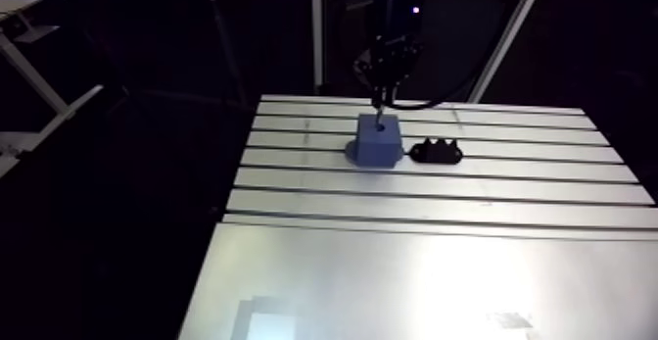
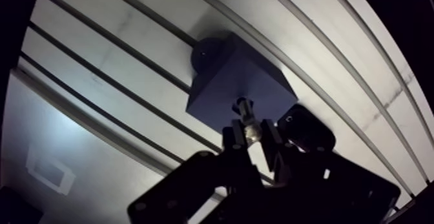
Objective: Pick up the M10 bolt and insert it into the hex recess until seated.
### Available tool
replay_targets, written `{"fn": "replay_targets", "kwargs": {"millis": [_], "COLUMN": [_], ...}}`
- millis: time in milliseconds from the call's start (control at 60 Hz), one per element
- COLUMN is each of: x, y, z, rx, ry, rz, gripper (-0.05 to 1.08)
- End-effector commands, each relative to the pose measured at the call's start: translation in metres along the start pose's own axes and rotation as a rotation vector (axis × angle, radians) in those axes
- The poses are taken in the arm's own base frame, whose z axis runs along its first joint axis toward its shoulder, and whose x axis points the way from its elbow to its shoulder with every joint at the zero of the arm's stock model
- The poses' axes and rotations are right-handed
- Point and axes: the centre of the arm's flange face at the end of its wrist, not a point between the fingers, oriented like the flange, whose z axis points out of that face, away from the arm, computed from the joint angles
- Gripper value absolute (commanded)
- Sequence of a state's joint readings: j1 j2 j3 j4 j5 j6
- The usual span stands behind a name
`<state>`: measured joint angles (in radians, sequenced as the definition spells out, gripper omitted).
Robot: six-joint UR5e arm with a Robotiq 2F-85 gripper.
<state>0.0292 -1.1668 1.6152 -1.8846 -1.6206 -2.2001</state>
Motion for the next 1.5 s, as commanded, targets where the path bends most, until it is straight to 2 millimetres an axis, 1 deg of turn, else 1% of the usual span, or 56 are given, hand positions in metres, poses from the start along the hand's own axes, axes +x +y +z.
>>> {"fn": "replay_targets", "kwargs": {"millis": [17,500,617,1033,1150,1500], "x": [0.000,-0.001,-0.001,-0.001,0.000,-0.001], "y": [0.000,-0.001,-0.001,0.000,0.001,0.002], "z": [0.002,0.007,0.011,0.011,0.016,0.019], "rx": [0.003,0.005,0.006,0.002,0.007,0.010], "ry": [-0.003,-0.011,-0.016,-0.013,-0.019,-0.023], "rz": [-0.001,-0.001,-0.001,0.000,0.000,0.003], "gripper": [1.08,1.08,1.08,1.08,1.08,1.07]}}
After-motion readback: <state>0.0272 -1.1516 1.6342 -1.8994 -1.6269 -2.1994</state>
